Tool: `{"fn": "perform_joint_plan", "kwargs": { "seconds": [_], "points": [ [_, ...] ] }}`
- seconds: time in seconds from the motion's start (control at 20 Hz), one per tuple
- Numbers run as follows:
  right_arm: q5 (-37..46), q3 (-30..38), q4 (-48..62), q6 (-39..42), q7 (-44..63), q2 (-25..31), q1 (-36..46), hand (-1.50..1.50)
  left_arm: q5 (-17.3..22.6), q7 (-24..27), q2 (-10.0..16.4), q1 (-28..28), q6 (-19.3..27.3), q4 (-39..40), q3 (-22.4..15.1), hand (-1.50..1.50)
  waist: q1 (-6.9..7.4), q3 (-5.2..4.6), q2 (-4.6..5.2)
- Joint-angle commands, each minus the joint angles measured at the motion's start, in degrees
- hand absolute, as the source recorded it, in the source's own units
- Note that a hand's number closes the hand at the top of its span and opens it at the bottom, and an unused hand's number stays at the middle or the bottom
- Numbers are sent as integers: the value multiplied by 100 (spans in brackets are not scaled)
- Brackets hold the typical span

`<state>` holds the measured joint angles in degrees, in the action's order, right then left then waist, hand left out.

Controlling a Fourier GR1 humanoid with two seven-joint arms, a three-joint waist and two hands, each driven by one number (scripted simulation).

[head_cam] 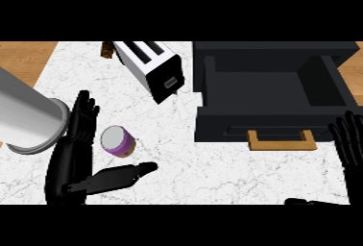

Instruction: Pick up the can, place it into the drawer and close the drawer

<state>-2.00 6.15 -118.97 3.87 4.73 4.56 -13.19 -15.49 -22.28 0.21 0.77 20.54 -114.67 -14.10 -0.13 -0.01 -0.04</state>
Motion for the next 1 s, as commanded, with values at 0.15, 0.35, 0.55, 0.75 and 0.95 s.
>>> {"fn": "perform_joint_plan", "kwargs": {
  "seconds": [0.15, 0.35, 0.55, 0.75, 0.95],
  "points": [
    [-153, 224, -233, 326, -189, -21, -418, -150, 470, 919, -19, -98, -57, 954, 309, -150, -12, 0, 1],
    [-43, 101, -668, 159, 532, -29, -168, -150, 729, 1044, 84, -157, -336, 1184, 690, -150, -8, -1, 1],
    [-183, 425, 101, 636, -727, -110, -632, -150, 664, 1315, -18, -85, -81, 1471, 597, -150, -11, 1, 0],
    [-42, 397, 200, 498, -481, -140, -197, -150, 769, 1197, 80, -68, -153, 1358, 827, -150, 2, 1, 0],
    [-135, 478, -63, 476, -48, -51, -107, -150, 1130, 2448, -19, 2, -179, 2620, 1028, -150, -10, -1, 5]
  ]
}}
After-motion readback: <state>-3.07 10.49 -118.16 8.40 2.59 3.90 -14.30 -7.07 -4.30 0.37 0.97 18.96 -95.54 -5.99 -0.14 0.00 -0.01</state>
